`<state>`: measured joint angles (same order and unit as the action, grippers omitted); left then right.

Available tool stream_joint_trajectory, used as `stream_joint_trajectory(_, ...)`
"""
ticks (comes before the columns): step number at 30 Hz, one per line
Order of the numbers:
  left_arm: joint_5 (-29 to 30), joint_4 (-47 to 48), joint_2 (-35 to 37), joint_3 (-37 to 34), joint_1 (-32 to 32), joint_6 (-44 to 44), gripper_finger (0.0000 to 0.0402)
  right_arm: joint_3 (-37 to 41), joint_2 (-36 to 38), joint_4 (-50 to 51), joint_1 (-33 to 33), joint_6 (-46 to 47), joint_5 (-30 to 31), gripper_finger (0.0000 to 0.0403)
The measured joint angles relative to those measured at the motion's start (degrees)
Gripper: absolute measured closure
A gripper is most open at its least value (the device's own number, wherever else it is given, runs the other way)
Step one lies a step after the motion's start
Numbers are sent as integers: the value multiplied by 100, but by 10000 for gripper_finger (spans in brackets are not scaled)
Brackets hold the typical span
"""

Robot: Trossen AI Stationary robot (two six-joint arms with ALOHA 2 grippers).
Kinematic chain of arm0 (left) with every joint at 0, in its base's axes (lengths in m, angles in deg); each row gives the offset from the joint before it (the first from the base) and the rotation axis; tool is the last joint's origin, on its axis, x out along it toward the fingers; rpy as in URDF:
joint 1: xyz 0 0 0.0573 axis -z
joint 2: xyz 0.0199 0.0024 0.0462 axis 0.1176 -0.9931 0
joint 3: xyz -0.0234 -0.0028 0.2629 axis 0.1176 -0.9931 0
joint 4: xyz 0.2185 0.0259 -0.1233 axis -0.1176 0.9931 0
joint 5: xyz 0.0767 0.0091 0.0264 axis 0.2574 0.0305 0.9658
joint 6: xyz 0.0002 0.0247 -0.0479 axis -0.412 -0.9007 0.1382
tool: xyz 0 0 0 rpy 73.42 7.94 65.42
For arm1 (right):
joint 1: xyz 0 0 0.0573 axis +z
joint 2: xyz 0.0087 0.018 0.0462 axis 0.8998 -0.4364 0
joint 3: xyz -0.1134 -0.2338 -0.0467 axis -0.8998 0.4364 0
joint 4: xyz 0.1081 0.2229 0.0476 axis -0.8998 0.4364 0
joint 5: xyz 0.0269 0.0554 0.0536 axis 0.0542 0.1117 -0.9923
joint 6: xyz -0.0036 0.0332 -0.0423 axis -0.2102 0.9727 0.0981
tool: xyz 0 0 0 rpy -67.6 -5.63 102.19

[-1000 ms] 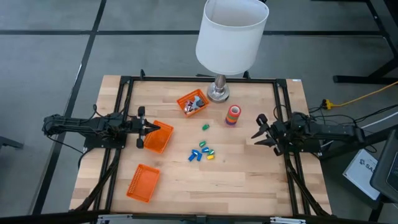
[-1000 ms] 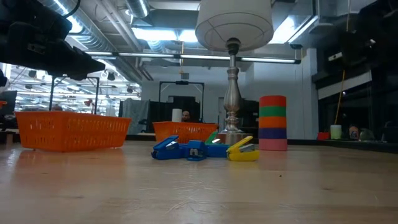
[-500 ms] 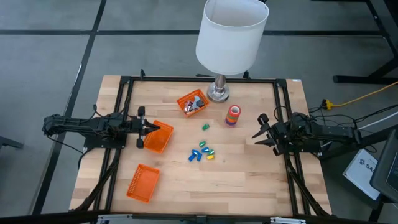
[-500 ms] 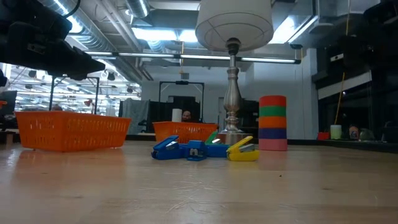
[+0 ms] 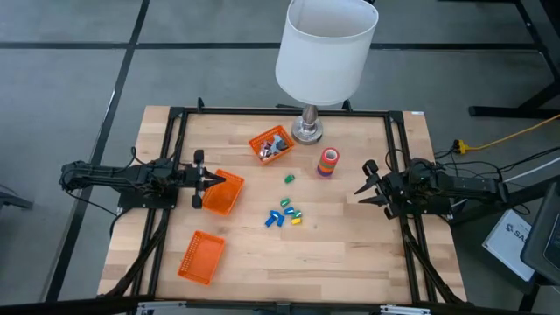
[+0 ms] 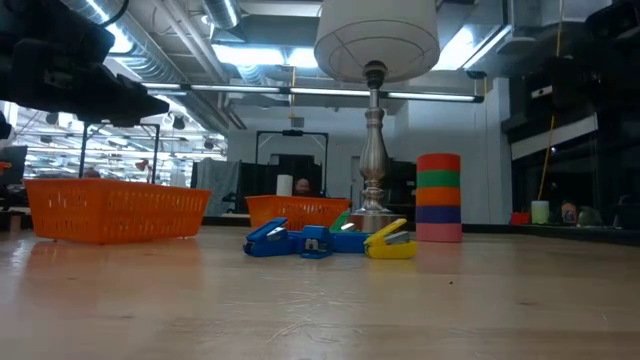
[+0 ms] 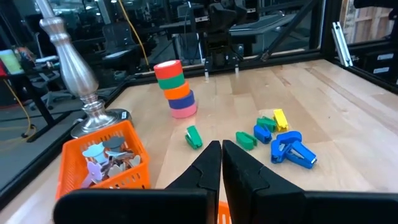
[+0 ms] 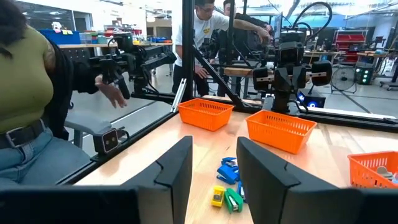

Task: Pick and place Stapler, Stapler remover, tape
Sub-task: Adjust the middle orange bin

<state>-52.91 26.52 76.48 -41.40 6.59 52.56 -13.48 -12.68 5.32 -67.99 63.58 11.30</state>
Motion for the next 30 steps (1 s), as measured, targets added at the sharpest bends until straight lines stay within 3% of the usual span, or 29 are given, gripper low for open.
stream_joint_trajectory(17, 17, -79, 0, 0, 1, -170, 389, 0, 0, 0, 1, -86, 0, 274)
stream_joint_trajectory(25, -245, -725, 2, 2, 7, 1562, 389, -2, -2, 0, 2, -76, 0, 274)
stream_joint_trajectory(30, -249, -772, 2, 1, 7, 1984, 391, -2, -2, 0, 2, -78, 0, 274)
